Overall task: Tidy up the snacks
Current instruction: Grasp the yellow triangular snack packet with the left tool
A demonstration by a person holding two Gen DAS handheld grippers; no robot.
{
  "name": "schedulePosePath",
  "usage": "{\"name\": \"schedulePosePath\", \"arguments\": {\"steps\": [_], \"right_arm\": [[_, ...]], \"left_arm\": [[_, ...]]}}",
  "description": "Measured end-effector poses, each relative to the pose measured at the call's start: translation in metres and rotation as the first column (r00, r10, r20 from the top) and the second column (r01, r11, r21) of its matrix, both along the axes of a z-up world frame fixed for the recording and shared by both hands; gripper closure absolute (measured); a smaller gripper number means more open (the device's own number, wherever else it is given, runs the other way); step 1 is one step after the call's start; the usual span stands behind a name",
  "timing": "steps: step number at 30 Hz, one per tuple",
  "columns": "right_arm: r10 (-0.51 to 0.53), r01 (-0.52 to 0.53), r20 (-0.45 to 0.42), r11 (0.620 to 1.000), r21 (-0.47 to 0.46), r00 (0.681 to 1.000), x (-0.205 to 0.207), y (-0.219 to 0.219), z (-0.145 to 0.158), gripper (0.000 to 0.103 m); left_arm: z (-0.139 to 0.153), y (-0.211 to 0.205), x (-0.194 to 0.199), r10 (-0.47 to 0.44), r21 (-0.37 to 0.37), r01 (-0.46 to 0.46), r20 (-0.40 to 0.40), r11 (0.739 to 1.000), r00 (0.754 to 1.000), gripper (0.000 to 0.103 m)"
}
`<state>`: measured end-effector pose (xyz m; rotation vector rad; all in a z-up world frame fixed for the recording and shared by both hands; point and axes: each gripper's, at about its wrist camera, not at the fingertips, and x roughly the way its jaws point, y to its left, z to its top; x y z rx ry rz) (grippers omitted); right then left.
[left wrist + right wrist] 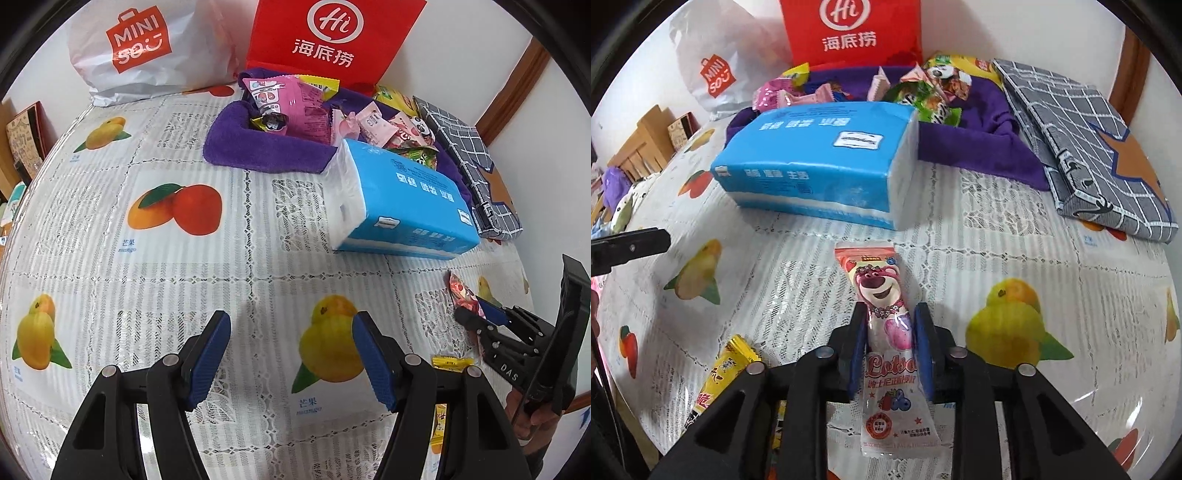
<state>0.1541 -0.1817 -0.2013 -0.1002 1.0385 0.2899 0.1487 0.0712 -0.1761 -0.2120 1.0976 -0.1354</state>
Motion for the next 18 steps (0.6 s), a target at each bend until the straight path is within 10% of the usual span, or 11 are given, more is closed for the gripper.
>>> {"name": "schedulePosePath", "arguments": {"steps": [18], "right_arm": [[-0.031,0.03,0.073,0.999,0.012,0.997,-0.013,-0.009,0.012,0.082]], "left_arm": [[0.005,-0.008,-0.012,-0.03,-0.033,0.031,0.006,0.999,1.0,0.037]]}}
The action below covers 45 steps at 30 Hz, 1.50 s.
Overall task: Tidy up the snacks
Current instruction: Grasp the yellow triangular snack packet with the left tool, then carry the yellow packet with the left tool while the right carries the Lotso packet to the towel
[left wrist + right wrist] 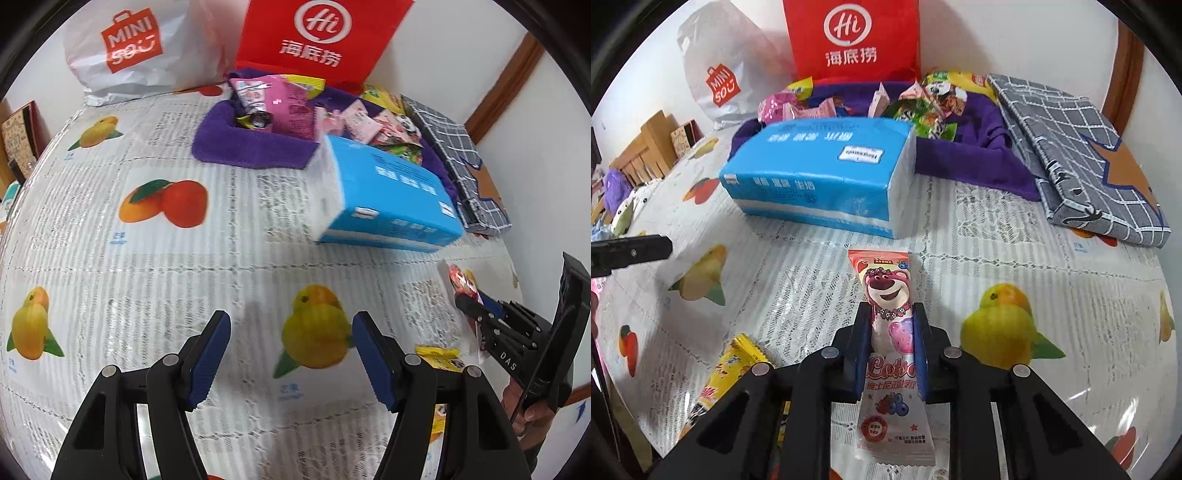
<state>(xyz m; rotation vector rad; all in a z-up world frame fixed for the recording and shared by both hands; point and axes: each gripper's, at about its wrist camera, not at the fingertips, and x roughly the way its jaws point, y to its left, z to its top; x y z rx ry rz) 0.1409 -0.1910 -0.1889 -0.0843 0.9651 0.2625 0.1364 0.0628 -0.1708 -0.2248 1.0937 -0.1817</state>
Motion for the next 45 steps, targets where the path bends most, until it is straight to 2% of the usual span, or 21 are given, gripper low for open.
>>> {"name": "schedulePosePath", "arguments": {"steps": [7,11,15,20,30,39,42,45], "right_arm": [[-0.071,0.071,0.051,0.997,0.015,0.996,-0.012,-0.028,0.02,0.082],[-0.116,0.115,0.074,0.993,0.019,0.99,-0.021,-0.049,0.028,0.082],[-0.144,0.142,0.089,0.989,0.028,0.986,-0.033,-0.064,0.032,0.082],[-0.177,0.172,0.102,0.984,0.05,0.979,-0.048,-0.083,0.034,0.082],[-0.167,0.161,0.085,0.985,0.066,0.982,-0.063,-0.091,0.021,0.082],[-0.17,0.165,0.065,0.983,0.08,0.983,-0.062,-0.092,0.012,0.082],[-0.168,0.163,0.062,0.983,0.08,0.984,-0.059,-0.092,0.012,0.082],[-0.164,0.159,0.058,0.984,0.077,0.985,-0.056,-0.09,0.011,0.082]], "left_arm": [[0.007,-0.04,-0.01,-0.1,-0.039,0.101,0.008,0.994,0.995,0.037],[0.01,-0.072,-0.014,-0.2,-0.097,0.2,0.004,0.975,0.98,0.037],[0.009,-0.102,-0.018,-0.263,-0.068,0.261,-0.008,0.963,0.965,0.037],[0.0,-0.126,-0.02,-0.304,-0.052,0.301,-0.062,0.952,0.951,0.036],[-0.022,-0.153,-0.024,-0.318,0.058,0.329,-0.147,0.942,0.936,0.036],[-0.026,-0.167,-0.028,-0.324,0.151,0.342,-0.135,0.927,0.937,0.039],[-0.027,-0.17,-0.028,-0.327,0.185,0.344,-0.119,0.921,0.938,0.047],[-0.024,-0.165,-0.029,-0.327,0.179,0.341,-0.103,0.923,0.939,0.051]]}}
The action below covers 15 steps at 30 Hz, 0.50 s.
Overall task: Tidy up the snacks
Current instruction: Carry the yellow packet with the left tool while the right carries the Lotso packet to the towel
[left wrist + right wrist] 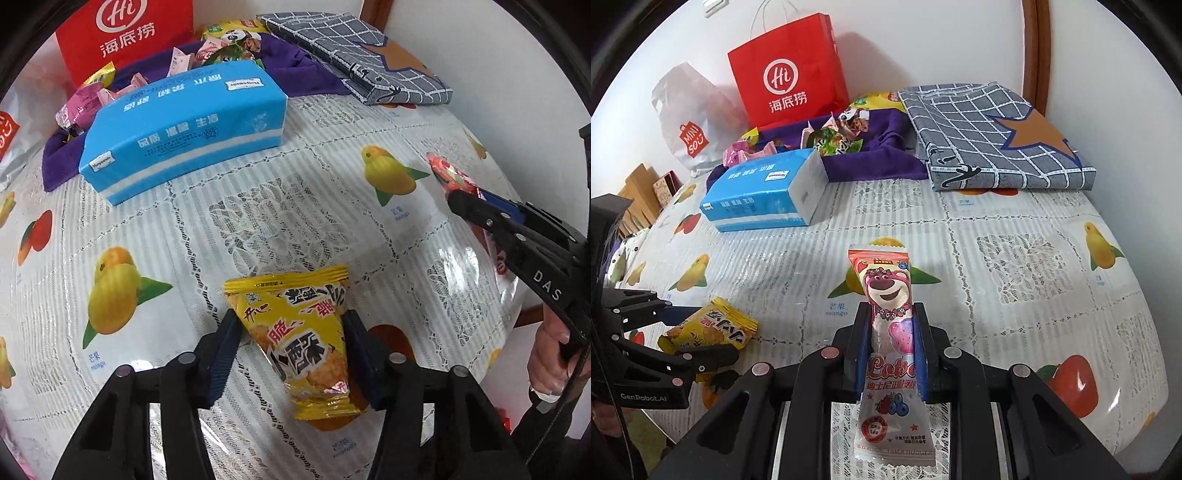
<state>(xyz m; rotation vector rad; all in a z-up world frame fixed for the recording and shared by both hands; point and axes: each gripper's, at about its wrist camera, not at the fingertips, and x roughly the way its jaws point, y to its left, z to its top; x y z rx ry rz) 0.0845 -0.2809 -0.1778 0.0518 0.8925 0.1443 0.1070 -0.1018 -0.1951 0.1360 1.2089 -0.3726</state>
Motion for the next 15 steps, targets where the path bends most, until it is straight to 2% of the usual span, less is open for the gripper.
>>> {"name": "schedulePosePath", "arguments": {"steps": [7,15], "right_arm": [[0.01,-0.01,-0.012,1.0,0.0,1.0,0.008,0.009,-0.003,0.082],[0.045,-0.046,-0.036,0.999,-0.009,0.998,0.019,0.028,-0.006,0.082]], "left_arm": [[0.006,0.024,0.005,0.053,0.006,-0.053,0.039,0.999,0.998,0.054],[0.011,0.062,0.015,0.135,-0.057,-0.132,0.041,0.99,0.99,0.054]]}}
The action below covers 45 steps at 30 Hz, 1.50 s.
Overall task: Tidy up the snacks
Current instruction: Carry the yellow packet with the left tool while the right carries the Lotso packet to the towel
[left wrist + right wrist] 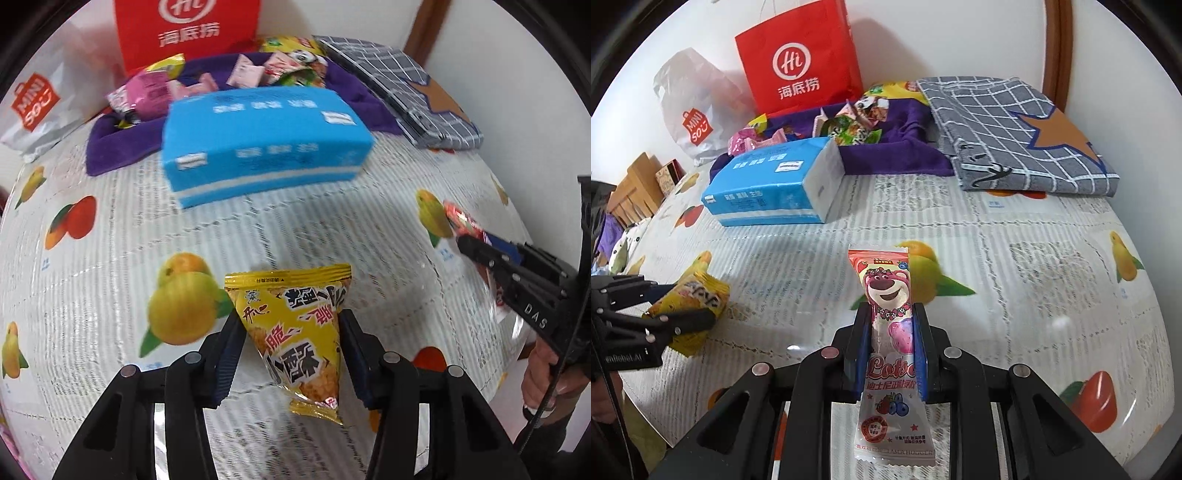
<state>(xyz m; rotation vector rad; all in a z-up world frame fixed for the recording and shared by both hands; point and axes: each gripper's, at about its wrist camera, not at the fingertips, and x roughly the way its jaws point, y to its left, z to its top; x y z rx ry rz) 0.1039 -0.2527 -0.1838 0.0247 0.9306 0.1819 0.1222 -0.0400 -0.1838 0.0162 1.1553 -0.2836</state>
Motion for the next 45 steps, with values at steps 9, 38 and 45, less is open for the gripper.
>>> {"name": "schedulePosePath", "arguments": {"steps": [9,38,45], "right_arm": [[0.045,-0.047,-0.062,0.999,-0.028,0.997,0.017,0.024,-0.014,0.081],[0.113,-0.113,0.094,0.994,0.001,0.989,0.053,0.048,0.062,0.084],[0.126,-0.127,0.074,0.992,0.005,0.989,0.065,0.054,0.056,0.084]], "left_arm": [[0.004,0.031,0.008,0.058,-0.039,-0.058,0.005,0.998,0.998,0.054],[0.051,0.042,0.051,0.087,-0.106,-0.079,0.072,0.991,0.994,0.062],[0.043,0.051,0.059,0.109,-0.138,-0.104,0.033,0.985,0.993,0.064]]}}
